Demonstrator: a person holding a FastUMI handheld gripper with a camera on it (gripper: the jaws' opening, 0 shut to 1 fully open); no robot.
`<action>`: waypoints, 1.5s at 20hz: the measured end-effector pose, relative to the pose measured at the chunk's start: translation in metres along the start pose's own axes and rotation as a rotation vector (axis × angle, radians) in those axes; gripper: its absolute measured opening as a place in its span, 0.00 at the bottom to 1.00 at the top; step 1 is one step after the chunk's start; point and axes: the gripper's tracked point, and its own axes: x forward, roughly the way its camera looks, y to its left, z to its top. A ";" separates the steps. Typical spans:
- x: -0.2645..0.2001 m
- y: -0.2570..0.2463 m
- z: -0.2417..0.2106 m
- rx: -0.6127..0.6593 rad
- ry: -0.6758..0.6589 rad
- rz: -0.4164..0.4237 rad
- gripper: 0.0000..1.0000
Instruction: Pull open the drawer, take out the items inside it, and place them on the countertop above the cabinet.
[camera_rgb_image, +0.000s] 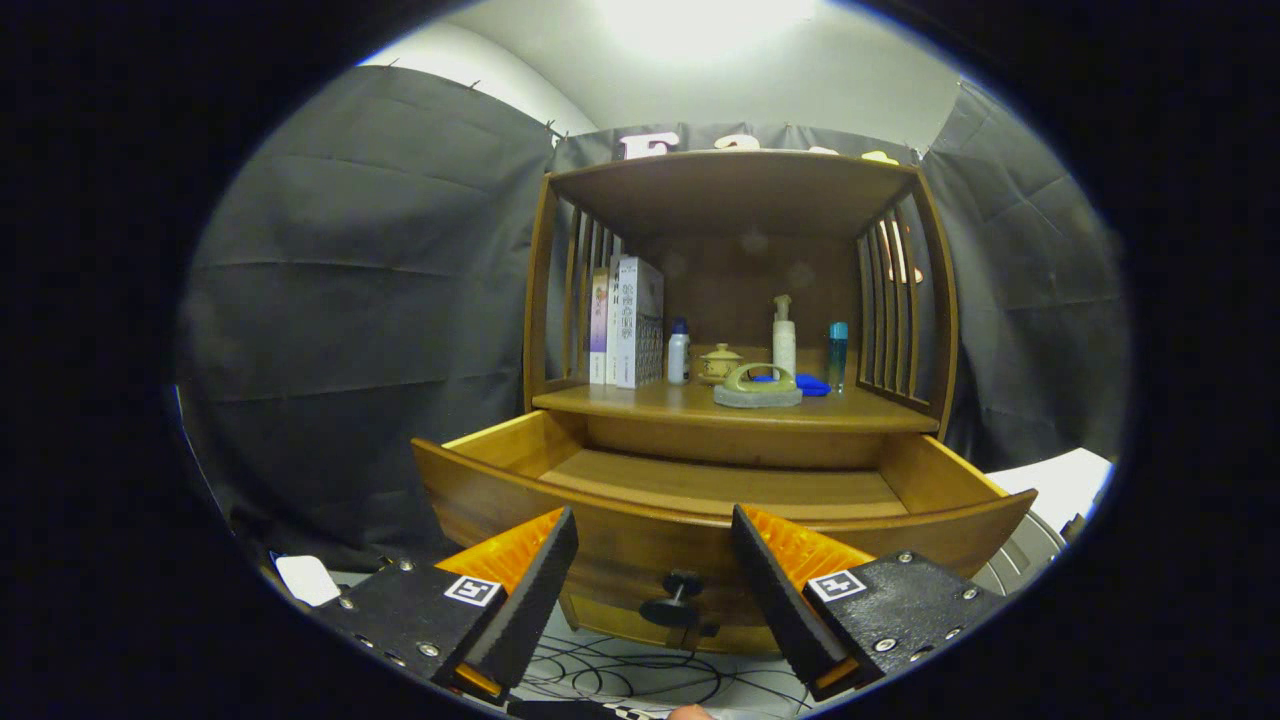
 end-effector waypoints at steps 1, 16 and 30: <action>0.001 -0.002 -0.006 0.003 0.007 -0.007 0.96; 0.020 -0.007 -0.031 -0.015 0.020 -0.101 0.93; 0.054 -0.025 -0.019 0.074 0.034 -0.165 0.93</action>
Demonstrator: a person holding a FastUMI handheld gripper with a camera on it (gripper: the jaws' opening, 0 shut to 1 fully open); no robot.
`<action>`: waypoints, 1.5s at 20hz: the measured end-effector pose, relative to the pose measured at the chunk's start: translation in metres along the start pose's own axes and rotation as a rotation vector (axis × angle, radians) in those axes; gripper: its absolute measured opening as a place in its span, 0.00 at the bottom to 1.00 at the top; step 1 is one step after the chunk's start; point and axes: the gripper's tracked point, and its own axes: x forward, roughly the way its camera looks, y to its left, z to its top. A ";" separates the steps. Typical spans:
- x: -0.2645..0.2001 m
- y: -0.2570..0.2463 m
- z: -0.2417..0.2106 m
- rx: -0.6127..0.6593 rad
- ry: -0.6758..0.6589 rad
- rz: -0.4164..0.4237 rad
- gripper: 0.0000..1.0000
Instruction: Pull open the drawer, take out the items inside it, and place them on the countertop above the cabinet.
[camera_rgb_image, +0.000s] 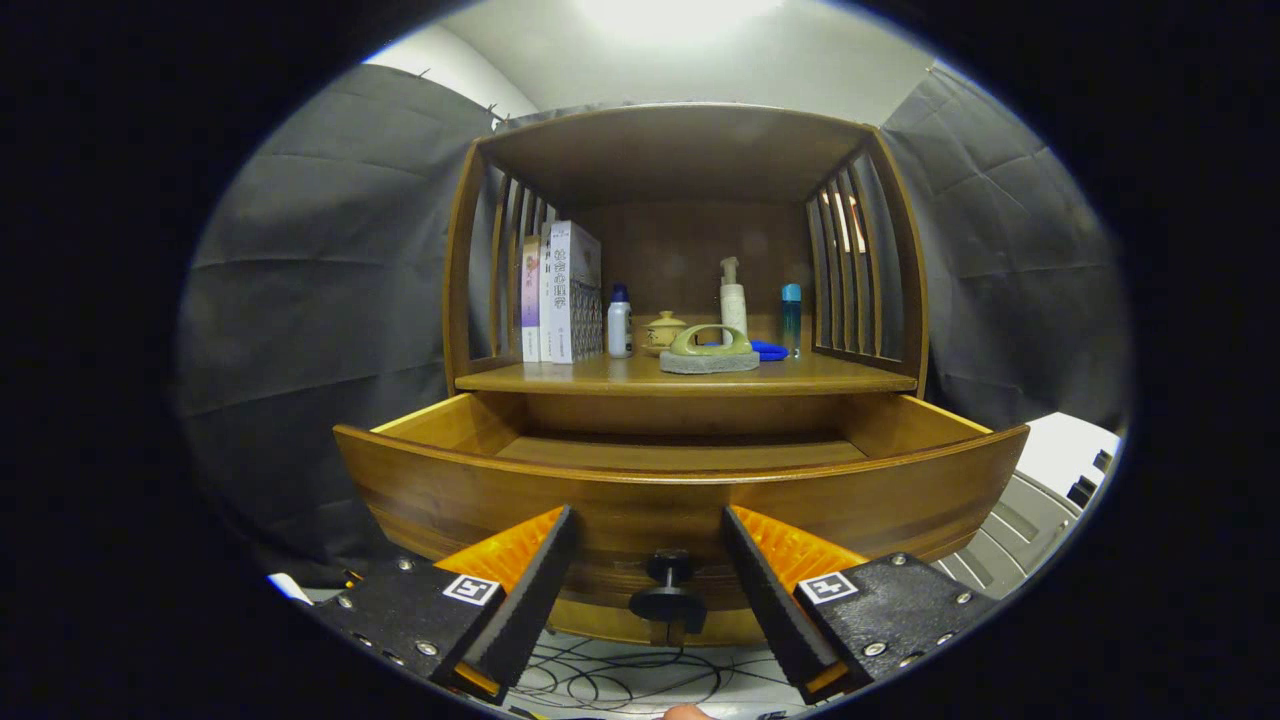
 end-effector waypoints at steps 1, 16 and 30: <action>0.004 -0.001 0.005 0.001 -0.013 -0.003 0.93; 0.049 -0.004 0.012 0.020 0.026 -0.043 0.93; 0.104 -0.010 0.018 -0.026 0.013 -0.097 0.93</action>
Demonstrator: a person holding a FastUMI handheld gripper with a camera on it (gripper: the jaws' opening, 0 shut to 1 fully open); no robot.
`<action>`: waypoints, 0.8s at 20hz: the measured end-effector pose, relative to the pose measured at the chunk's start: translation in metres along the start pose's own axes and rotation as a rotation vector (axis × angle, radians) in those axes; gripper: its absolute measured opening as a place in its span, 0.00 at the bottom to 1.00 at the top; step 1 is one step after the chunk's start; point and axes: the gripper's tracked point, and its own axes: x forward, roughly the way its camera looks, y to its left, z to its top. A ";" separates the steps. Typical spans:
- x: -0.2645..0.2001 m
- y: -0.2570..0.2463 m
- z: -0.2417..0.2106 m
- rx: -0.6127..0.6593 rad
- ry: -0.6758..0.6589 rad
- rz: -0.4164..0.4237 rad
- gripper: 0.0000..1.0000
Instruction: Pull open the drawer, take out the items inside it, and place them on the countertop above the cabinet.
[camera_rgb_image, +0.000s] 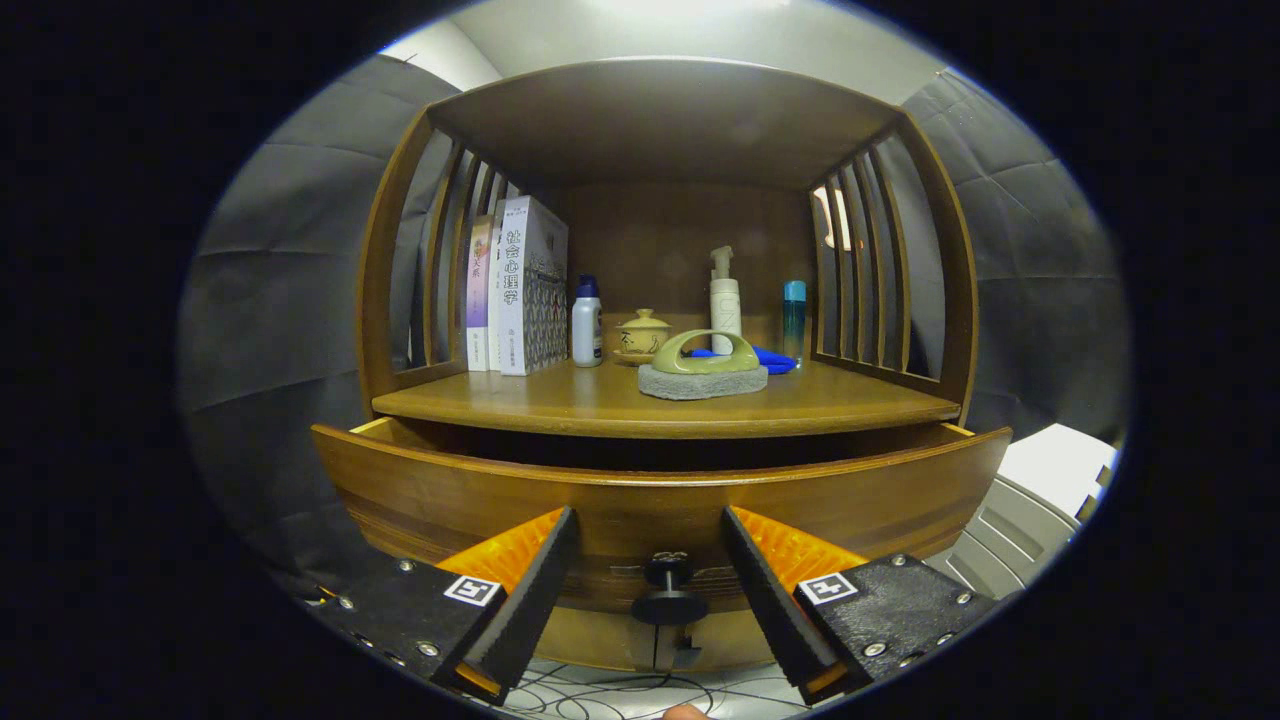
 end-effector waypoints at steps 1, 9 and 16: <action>0.003 0.000 0.000 -0.001 -0.004 -0.001 0.93; 0.029 -0.001 0.002 -0.050 -0.042 -0.025 0.93; 0.054 -0.002 0.007 -0.050 -0.052 -0.043 0.93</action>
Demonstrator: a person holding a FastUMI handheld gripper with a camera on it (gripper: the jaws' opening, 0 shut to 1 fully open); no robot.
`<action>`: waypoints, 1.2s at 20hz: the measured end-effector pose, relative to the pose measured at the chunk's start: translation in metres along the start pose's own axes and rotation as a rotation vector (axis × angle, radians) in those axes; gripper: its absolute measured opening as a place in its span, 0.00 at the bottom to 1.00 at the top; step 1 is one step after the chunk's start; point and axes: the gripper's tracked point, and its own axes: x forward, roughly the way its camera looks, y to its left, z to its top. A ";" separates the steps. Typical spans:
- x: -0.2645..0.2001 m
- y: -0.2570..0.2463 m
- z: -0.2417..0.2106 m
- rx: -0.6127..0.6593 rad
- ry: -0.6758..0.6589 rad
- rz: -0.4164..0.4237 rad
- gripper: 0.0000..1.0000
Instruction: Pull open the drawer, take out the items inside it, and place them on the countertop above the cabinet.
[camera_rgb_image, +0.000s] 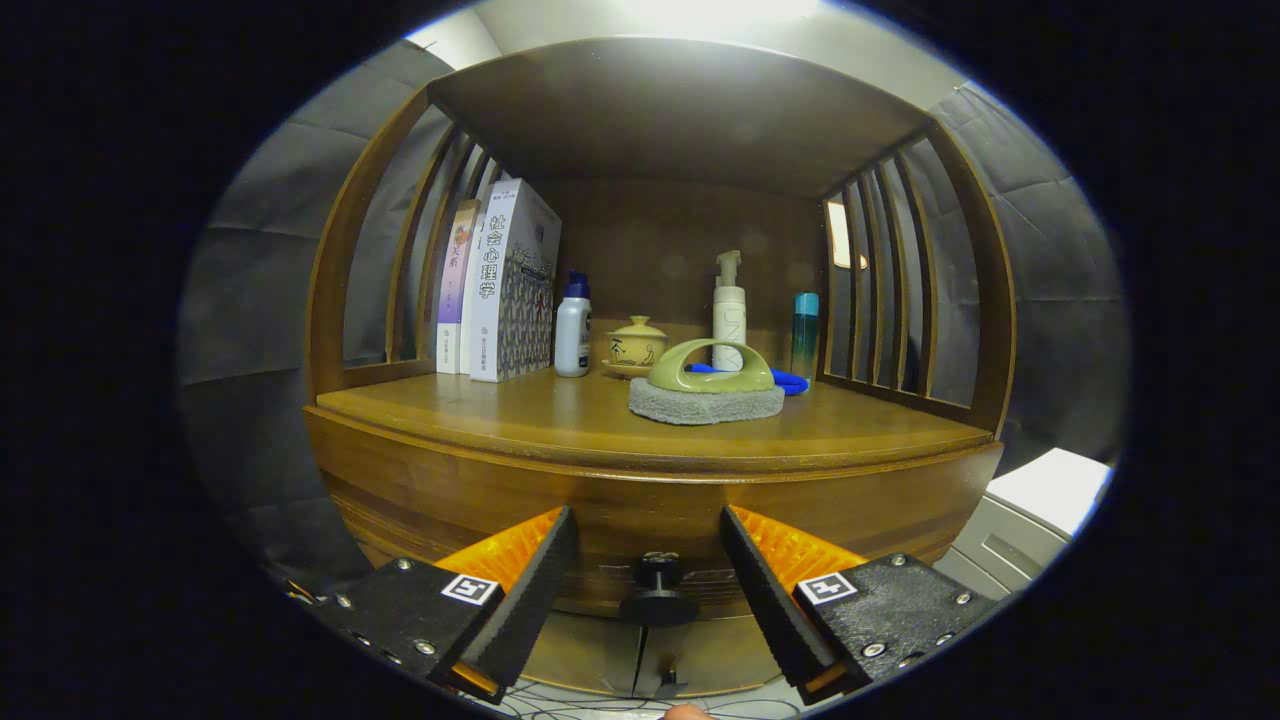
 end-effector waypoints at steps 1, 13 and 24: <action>0.000 -0.001 -0.001 -0.003 -0.009 0.001 0.93; -0.071 -0.060 0.018 0.013 -0.036 0.014 0.95; -0.168 -0.078 0.061 0.073 -0.137 0.080 0.95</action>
